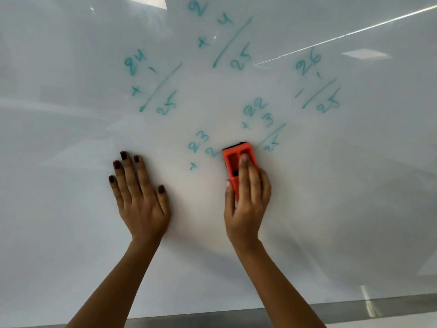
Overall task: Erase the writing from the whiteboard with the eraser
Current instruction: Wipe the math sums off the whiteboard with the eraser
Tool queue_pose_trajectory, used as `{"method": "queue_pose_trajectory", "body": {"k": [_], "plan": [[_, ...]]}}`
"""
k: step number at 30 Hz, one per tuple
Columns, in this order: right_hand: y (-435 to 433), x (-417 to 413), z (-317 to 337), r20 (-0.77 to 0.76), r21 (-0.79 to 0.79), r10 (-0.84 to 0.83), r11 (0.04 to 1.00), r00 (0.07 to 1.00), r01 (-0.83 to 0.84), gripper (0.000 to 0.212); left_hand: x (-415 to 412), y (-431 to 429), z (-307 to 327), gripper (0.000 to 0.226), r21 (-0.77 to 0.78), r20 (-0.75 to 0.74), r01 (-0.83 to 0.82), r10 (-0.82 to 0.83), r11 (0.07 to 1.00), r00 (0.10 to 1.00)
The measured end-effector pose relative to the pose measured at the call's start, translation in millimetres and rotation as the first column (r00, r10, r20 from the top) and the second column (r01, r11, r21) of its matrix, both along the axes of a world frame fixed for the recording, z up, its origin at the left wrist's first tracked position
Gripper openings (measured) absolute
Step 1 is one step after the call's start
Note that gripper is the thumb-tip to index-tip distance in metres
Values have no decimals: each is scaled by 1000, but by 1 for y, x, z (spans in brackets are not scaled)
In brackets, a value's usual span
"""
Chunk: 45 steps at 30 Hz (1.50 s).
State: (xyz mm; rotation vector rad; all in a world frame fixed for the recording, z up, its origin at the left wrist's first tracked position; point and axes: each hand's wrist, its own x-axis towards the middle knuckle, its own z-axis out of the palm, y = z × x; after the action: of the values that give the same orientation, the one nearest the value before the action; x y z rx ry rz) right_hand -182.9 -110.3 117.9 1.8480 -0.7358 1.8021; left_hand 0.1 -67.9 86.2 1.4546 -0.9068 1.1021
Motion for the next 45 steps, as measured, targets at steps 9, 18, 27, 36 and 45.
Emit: {"method": "queue_pose_trajectory", "body": {"k": [9,18,27,36,45], "plan": [[3,6,20,-88,-66,-35,997,995,29,48,0,2,-1,62,-13,7,-1,2,1000,1000],[9,14,57,-165,-101,9,995,986,-26,47,0,1,-1,60,-2,-10,4,-4,1000,1000],[18,22,38,-452,-231,-78,972,889,-32,49,0,2,-1,60,-1,-5,4,-4,1000,1000],[21,22,42,-445,-186,-50,982,894,-38,49,0,2,-2,60,-3,2,3,-3,1000,1000],[-17,-42,66,178,17,7,1000,984,-10,51,1,1,-4,59,-11,-4,6,-6,1000,1000]]}}
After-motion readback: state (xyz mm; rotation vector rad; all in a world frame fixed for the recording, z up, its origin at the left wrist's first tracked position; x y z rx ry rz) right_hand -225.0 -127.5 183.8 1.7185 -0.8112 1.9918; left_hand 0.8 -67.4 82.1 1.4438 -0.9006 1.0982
